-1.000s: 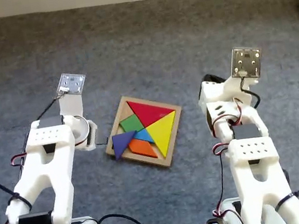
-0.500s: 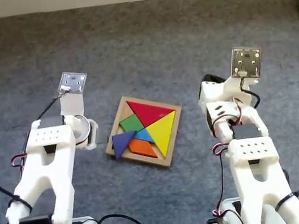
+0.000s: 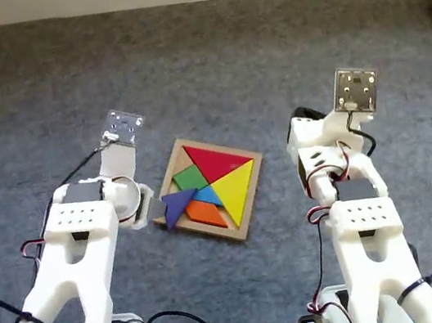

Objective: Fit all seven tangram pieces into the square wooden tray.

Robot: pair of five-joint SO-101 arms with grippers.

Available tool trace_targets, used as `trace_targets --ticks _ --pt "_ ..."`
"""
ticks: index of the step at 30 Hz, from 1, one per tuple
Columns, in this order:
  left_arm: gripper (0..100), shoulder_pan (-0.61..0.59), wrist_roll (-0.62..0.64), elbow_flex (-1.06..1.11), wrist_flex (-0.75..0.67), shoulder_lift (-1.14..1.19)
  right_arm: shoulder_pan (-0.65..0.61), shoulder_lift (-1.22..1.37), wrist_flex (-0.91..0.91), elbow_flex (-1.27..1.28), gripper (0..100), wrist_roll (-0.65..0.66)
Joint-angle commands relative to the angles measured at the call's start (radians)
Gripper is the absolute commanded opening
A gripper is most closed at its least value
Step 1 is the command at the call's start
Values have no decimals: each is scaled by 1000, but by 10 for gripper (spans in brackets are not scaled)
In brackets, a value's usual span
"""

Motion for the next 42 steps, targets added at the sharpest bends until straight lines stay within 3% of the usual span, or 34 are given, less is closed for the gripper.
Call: trace_targets --ticks 1,14,18,23,34,42 --pt "295 22 -14 -15 5 27 13 -38 -30 -10 27 14" --pt "295 74 -8 -7 5 62 13 -38 -30 -10 27 14" --pt "295 93 72 -7 5 64 13 -38 -30 -10 27 14" --pt "297 94 84 2 -38 85 13 -38 -30 -10 27 14" --pt "295 58 183 -200 60 325 13 -38 -30 -8 27 14" --pt "294 50 184 -199 63 222 13 -38 -30 -8 27 14"
